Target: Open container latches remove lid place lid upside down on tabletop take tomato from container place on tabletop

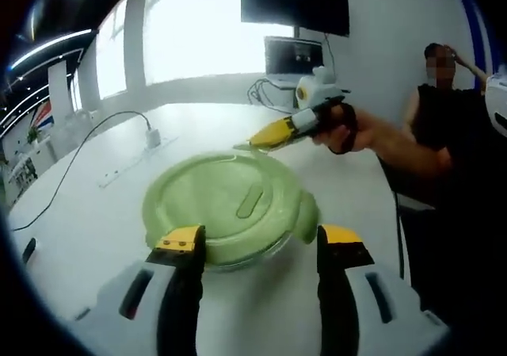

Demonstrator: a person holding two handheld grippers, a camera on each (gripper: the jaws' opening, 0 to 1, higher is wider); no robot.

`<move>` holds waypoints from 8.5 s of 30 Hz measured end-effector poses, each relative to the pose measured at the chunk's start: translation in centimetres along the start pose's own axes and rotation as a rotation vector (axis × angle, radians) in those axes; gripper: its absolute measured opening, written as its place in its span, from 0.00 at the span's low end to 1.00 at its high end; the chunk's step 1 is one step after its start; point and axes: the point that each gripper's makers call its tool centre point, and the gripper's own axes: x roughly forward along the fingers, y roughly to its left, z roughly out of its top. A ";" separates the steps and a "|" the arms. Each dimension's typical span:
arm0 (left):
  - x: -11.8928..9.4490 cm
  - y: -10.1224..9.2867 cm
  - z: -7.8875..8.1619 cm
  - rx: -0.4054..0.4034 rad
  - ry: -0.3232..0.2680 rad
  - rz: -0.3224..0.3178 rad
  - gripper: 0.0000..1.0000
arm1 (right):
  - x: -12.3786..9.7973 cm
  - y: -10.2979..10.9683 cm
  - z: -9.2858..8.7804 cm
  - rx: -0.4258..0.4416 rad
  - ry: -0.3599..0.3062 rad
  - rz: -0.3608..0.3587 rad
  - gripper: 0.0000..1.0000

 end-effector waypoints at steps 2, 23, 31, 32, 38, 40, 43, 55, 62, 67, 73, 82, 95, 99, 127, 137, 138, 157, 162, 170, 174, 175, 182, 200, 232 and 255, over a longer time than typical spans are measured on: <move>-0.3 0.1 -0.1 0.000 -0.012 0.012 0.52 | -0.3 0.0 -0.1 -0.036 -0.001 -0.007 0.01; -5.2 1.3 -2.3 -0.106 -0.227 0.042 0.38 | -1.2 0.4 -0.8 -0.038 -0.075 -0.050 0.01; -5.6 1.4 -2.4 -0.121 -0.263 0.055 0.37 | -2.3 0.7 -1.2 -0.132 -0.142 -0.140 0.01; -5.7 1.5 -2.4 -0.122 -0.265 0.059 0.37 | -2.4 0.7 -1.2 -0.136 -0.152 -0.148 0.01; -5.6 1.6 -2.6 -0.107 -0.258 0.070 0.37 | -3.3 0.9 -1.9 -0.094 -0.232 -0.192 0.01; -5.7 1.5 -2.5 -0.107 -0.262 0.070 0.37 | -3.6 0.9 -2.2 -0.076 -0.265 -0.206 0.01; -5.7 1.5 -2.5 -0.108 -0.266 0.068 0.37 | -4.1 1.2 -2.7 -0.045 -0.321 -0.229 0.01; -6.2 1.7 -2.1 -0.117 -0.297 0.067 0.37 | -4.4 5.0 -2.2 -0.566 -0.071 -0.085 0.38; -6.2 1.2 -2.2 -0.095 -0.292 0.063 0.37 | -4.0 4.3 -5.7 -1.126 0.515 0.011 0.31; -6.2 1.2 -2.2 -0.088 -0.291 0.068 0.37 | -2.1 2.1 -4.5 -1.318 0.637 -0.029 0.39; -6.1 1.1 -2.3 -0.076 -0.287 0.065 0.37 | -1.6 2.7 -4.3 -1.223 0.768 0.007 0.31; -6.1 1.0 -2.3 -0.064 -0.286 0.064 0.37 | -0.9 2.1 -4.6 -1.220 0.905 0.049 0.32; -6.1 1.2 -2.5 -0.052 -0.279 0.078 0.36 | -1.1 2.2 -5.6 -1.137 0.758 -0.091 0.31; -6.0 1.2 -2.6 -0.043 -0.271 0.082 0.36 | -1.3 2.8 -6.0 -1.053 0.695 -0.164 0.31; -5.9 1.4 -2.7 -0.033 -0.264 0.095 0.36 | -1.7 5.3 -7.6 -0.860 0.242 -0.415 0.31; -6.0 1.4 -2.7 -0.033 -0.267 0.095 0.36 | -2.0 6.8 -8.3 -0.831 0.095 -0.459 0.31; -6.0 1.4 -2.7 -0.033 -0.267 0.095 0.36 | -2.0 6.8 -8.4 -0.830 0.087 -0.459 0.31; -6.1 1.4 -2.6 -0.037 -0.275 0.095 0.36 | -2.5 8.7 -9.8 -0.828 -0.014 -0.300 0.30; -6.2 1.4 -2.6 -0.039 -0.278 0.091 0.36 | -2.6 9.0 -9.7 -0.812 -0.027 -0.206 0.32; -6.3 1.5 -2.4 -0.040 -0.288 0.097 0.36 | -3.2 8.6 -9.0 -0.725 -0.029 -0.161 0.31; -6.3 1.5 -2.3 -0.037 -0.288 0.097 0.36 | -3.5 7.4 -8.0 -0.659 -0.047 -0.144 0.29; -6.3 1.5 -2.2 -0.038 -0.291 0.096 0.36 | -3.7 7.5 -7.9 -0.649 -0.051 -0.139 0.29; -7.4 2.3 -1.0 -0.067 -0.346 0.125 0.35 | -5.3 6.8 -5.7 -0.713 -0.075 -0.137 0.25; -7.0 1.1 1.2 0.054 -0.219 0.183 0.39 | -5.4 5.7 -5.5 -0.645 -0.138 -0.137 0.16; 3.1 5.0 1.7 0.117 0.258 -0.079 0.60 | -5.3 6.4 -5.2 -0.609 -0.173 -0.120 0.12; 4.8 3.4 0.8 0.142 0.654 -0.176 0.71 | -5.1 5.3 -5.2 -0.599 -0.159 -0.140 0.12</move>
